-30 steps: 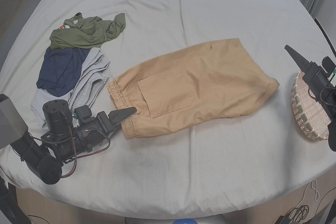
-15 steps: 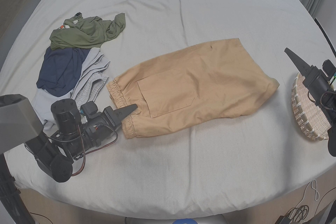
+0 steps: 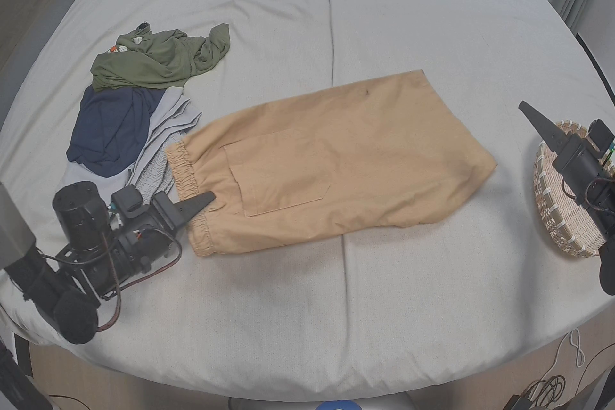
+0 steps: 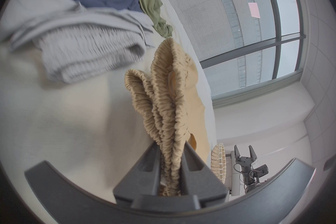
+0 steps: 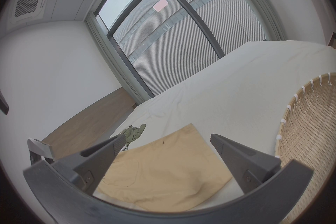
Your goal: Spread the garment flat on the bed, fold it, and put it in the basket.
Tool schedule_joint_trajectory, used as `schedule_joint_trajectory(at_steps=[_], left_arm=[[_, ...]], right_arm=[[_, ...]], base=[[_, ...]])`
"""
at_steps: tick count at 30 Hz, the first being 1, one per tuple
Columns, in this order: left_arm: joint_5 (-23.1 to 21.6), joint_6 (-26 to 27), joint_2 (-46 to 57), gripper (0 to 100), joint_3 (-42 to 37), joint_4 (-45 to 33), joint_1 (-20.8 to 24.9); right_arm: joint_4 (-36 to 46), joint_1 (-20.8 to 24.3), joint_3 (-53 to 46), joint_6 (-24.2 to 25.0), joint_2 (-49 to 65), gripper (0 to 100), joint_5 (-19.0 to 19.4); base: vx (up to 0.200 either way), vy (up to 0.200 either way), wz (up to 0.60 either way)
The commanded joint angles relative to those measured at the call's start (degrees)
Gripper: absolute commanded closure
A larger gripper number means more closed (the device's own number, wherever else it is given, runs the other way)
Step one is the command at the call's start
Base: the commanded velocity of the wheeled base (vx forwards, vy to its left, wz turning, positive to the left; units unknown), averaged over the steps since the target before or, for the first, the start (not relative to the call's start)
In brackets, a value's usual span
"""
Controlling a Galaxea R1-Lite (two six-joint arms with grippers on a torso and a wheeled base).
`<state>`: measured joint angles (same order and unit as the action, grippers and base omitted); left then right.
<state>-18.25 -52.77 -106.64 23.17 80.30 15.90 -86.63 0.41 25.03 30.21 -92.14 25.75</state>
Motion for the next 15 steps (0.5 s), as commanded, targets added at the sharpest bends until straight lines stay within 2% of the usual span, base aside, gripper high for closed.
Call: schedule_joint_trajectory(at_steps=[1,5,8,12,15], left_arm=[[-0.1,3.0,19.2,100,-5.3,-14.9,-9.9],[-3.7,7.2,25.3,100,-4.5,-25.8,-17.2],[-5.8,9.8,27.4,100,-4.3,-29.4,-20.6],[-5.9,12.3,27.0,100,-3.9,-29.7,-21.5],[-6.3,13.2,26.1,100,-2.4,-29.8,-19.4]], right_arm=[[-1.1,0.1,-3.8,0.3,0.1,0,0.7],[-1.4,0.2,-3.9,0.2,0.3,0,0.7],[-1.4,0.2,-3.9,0.2,0.5,0,0.7],[-1.4,0.2,-4.2,0.2,0.5,0,0.8],[-1.4,0.2,-4.7,0.2,0.5,0,1.3]], base=[[0.0,0.0,0.0],[0.0,0.0,0.0],[0.0,0.0,0.0],[0.0,0.0,0.0],[0.0,0.0,0.0]])
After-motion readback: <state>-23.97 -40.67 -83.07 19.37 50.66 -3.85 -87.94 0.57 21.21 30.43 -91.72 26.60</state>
